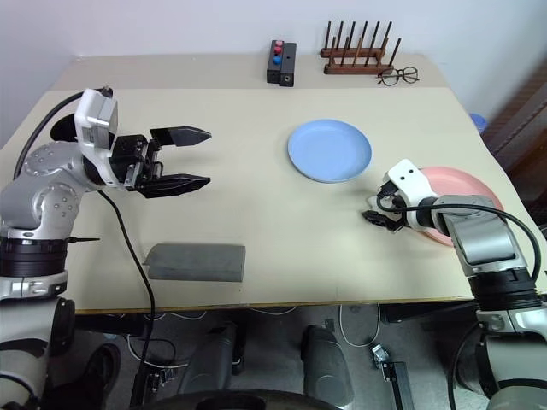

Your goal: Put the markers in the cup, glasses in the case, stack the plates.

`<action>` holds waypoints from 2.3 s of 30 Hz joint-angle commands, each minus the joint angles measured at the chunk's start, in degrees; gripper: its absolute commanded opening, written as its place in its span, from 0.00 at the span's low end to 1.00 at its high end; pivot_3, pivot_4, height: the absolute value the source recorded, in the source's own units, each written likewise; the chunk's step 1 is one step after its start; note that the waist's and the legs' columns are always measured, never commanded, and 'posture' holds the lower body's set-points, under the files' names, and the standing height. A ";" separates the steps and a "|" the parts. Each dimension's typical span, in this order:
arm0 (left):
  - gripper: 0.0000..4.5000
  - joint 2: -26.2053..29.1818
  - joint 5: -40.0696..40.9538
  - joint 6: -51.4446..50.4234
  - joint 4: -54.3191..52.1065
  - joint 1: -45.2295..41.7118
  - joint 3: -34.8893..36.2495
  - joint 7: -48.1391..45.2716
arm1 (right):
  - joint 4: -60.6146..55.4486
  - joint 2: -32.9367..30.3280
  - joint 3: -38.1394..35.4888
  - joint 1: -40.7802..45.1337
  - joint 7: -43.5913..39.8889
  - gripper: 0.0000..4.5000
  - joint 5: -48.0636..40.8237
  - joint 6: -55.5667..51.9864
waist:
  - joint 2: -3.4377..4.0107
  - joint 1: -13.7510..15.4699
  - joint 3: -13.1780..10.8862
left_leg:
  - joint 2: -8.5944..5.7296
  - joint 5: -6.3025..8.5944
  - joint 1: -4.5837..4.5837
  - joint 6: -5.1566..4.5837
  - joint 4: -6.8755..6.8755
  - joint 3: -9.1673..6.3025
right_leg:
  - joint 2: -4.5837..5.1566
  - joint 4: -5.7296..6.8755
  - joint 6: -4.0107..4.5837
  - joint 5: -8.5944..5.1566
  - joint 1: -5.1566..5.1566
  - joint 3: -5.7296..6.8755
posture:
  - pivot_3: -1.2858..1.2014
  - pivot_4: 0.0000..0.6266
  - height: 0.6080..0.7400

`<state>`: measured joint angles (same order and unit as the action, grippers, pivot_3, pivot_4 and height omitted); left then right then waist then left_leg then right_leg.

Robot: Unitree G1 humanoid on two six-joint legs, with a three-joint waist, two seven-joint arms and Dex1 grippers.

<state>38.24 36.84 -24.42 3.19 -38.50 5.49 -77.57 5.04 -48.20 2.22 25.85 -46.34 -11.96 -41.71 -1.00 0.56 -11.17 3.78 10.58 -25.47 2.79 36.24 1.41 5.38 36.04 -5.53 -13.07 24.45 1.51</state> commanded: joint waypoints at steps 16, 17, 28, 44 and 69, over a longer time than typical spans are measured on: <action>0.99 -0.05 2.01 -1.11 0.22 -1.38 1.85 0.48 | -3.97 -4.84 -9.44 1.54 -2.90 0.97 -5.03 0.54 | 0.00 0.20 0.00 | -0.01 0.00 -0.02 0.00 0.01 0.00 | 0.01 -0.03 0.00 0.00 0.00 0.00 | 0.52 0.24 1.00; 0.99 0.08 2.04 -1.10 0.49 -1.33 1.85 0.20 | -3.78 -6.23 -10.60 1.10 -2.96 0.97 -5.23 -0.52 | 0.00 0.16 0.00 | -0.01 0.00 -0.03 0.00 0.00 0.00 | 0.01 -0.03 0.00 0.00 0.00 0.00 | 0.52 0.24 1.00; 0.99 -1.57 1.10 0.87 3.58 -3.09 0.76 -1.55 | -14.78 -9.20 -18.80 -16.37 -0.28 0.97 -8.07 -11.04 | -0.01 -0.07 0.02 | 0.00 0.00 0.01 0.00 0.01 0.00 | 0.00 -0.01 0.00 0.00 0.00 -0.01 | 0.52 0.24 1.00; 1.00 -1.61 -0.22 0.66 3.79 -4.28 0.63 -1.37 | -7.45 -6.89 -14.51 -15.17 6.63 0.01 -3.81 -8.93 | -0.02 -0.06 0.02 | 0.00 0.00 0.03 0.00 0.02 -0.01 | 0.00 -0.03 0.00 0.00 -0.03 -0.01 | 0.52 0.24 1.00; 1.00 2.96 1.31 -1.72 0.35 -1.80 4.47 3.49 | 26.22 12.08 6.68 22.77 4.41 0.01 13.50 33.76 | 0.02 -1.53 -0.01 | 0.01 -0.01 0.02 0.01 -0.13 -0.01 | -0.05 0.01 -0.05 0.00 0.05 -0.04 | 0.52 0.24 1.00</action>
<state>40.45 36.99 -26.00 5.75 -40.59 8.10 -74.60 29.34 -35.88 9.53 46.86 -42.37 0.37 -10.77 -0.99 -0.98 -11.17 3.79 10.57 -25.46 2.80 36.09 1.40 5.32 36.04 -5.60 -13.07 24.50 1.48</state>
